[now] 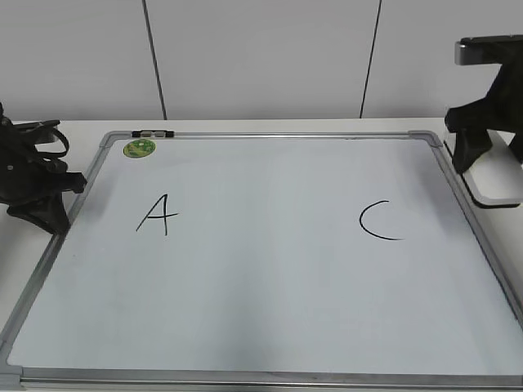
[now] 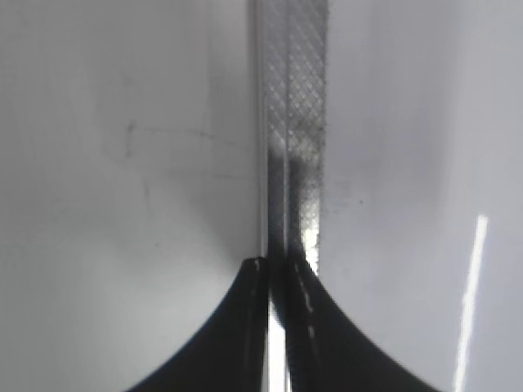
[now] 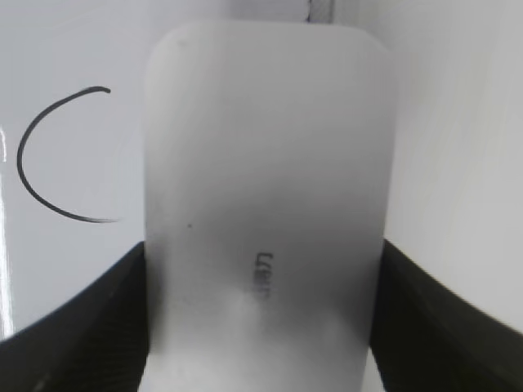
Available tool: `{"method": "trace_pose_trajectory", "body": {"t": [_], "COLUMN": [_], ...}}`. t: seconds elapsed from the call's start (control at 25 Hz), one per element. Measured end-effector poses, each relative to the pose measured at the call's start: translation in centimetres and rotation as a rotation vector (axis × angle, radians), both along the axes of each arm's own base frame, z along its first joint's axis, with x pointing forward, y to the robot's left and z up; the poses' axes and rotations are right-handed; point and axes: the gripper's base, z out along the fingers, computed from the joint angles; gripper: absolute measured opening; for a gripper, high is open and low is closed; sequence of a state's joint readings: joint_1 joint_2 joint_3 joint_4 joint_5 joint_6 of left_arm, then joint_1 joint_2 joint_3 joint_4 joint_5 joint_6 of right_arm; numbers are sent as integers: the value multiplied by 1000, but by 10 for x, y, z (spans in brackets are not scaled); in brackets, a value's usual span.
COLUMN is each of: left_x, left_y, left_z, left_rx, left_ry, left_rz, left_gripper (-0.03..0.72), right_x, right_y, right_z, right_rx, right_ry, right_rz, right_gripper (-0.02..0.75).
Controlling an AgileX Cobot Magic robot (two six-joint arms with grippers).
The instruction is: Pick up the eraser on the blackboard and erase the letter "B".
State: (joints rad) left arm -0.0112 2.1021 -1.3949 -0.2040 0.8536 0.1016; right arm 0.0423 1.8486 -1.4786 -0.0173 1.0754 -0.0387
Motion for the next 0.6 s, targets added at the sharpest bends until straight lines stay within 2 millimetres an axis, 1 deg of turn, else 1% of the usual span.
{"method": "trace_pose_trajectory", "body": {"t": [0.08, 0.24, 0.48, 0.6], "left_x": [0, 0, 0, 0], "left_y": [0, 0, 0, 0], "left_z": [0, 0, 0, 0], "left_rx": [0, 0, 0, 0], "left_ry": [0, 0, 0, 0], "left_rz": [0, 0, 0, 0], "left_gripper": [14, 14, 14, 14], "right_x": [-3, -8, -5, -2], "right_y": [-1, 0, 0, 0], "right_z": [-13, -31, -39, -50], "right_rx": [15, 28, 29, 28], "right_ry": [4, -7, -43, -21], "right_rz": [-4, -8, -7, -7], "right_gripper": [557, 557, 557, 557]}}
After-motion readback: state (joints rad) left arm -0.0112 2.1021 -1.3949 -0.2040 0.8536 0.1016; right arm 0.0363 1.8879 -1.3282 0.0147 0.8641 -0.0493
